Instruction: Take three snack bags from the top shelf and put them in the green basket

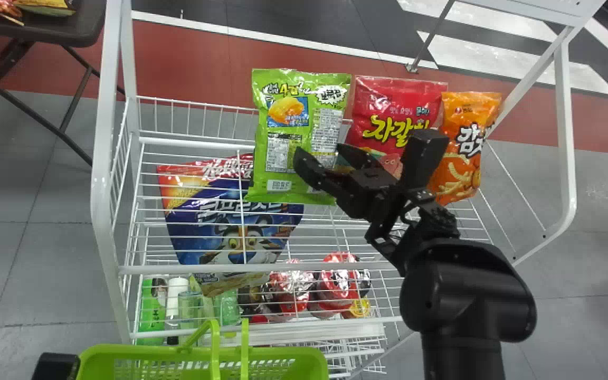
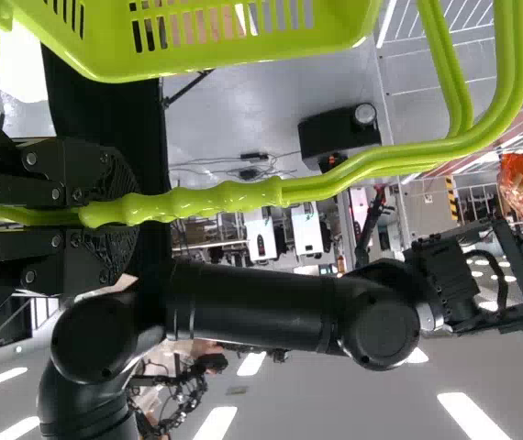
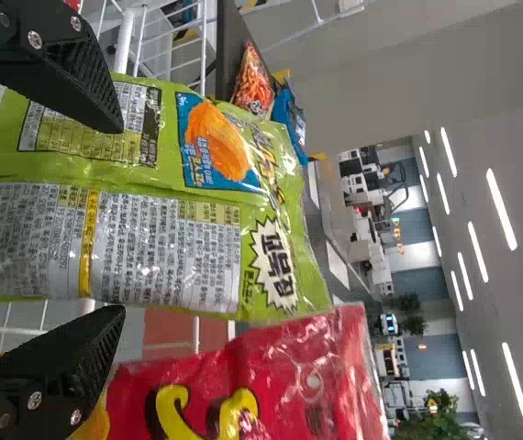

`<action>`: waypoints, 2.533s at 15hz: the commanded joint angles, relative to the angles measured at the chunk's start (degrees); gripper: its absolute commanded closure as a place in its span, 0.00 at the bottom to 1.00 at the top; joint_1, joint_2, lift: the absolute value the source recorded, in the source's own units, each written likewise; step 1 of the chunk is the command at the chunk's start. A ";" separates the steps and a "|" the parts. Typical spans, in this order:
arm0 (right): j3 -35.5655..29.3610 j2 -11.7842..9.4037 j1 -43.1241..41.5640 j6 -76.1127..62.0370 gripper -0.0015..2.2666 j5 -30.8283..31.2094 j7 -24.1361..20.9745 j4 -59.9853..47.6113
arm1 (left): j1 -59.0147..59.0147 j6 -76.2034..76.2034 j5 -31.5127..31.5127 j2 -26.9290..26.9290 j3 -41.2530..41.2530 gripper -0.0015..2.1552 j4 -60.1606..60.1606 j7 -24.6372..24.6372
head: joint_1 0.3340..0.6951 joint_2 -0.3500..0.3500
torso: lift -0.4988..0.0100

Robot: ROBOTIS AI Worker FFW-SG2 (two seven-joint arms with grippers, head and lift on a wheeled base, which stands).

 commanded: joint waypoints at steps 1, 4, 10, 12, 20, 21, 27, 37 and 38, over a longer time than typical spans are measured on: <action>2.00 0.05 -1.22 -0.03 0.22 2.05 -0.50 1.02 | -0.41 0.24 0.23 0.08 0.07 0.82 0.46 -0.06 | 1.00 0.00 | 0.89; 2.88 0.05 -1.39 -0.03 0.94 3.02 0.47 0.84 | -0.67 0.24 0.41 0.17 0.25 0.82 0.55 -0.15 | 1.00 0.00 | 0.89; 1.91 0.05 9.24 0.15 0.98 2.23 2.49 -15.24 | -1.20 0.24 0.94 0.25 0.42 0.82 0.46 0.20 | 1.00 0.00 | 0.89; -0.72 0.05 15.83 1.90 0.98 -0.23 3.37 -25.35 | -1.72 0.24 0.85 0.25 0.16 0.82 0.46 0.38 | 1.00 0.00 | 0.89; -13.73 0.05 37.45 26.34 0.98 -9.38 9.26 -46.88 | -2.69 0.24 0.67 -0.45 0.16 0.82 0.46 1.35 | 1.00 0.00 | 0.89; -14.70 0.05 37.54 33.02 0.98 -9.38 10.57 -47.58 | -2.69 0.24 0.67 -0.54 0.07 0.82 0.46 1.52 | 1.00 0.00 | 0.89; -8.81 0.05 40.79 50.95 0.98 -8.76 13.91 -41.08 | -2.25 -0.70 0.94 -0.54 -0.19 0.82 0.46 1.52 | 1.00 0.00 | 0.89; 5.08 0.05 40.00 33.90 0.91 -5.60 11.45 -28.25 | -0.41 -2.99 0.76 -0.45 -1.33 0.82 0.11 1.35 | 1.00 0.00 | 0.89; 5.34 0.05 39.30 33.55 0.70 -5.42 10.22 -27.37 | -0.14 -2.99 0.76 -0.36 -1.33 0.82 0.02 1.26 | 1.00 0.00 | 0.89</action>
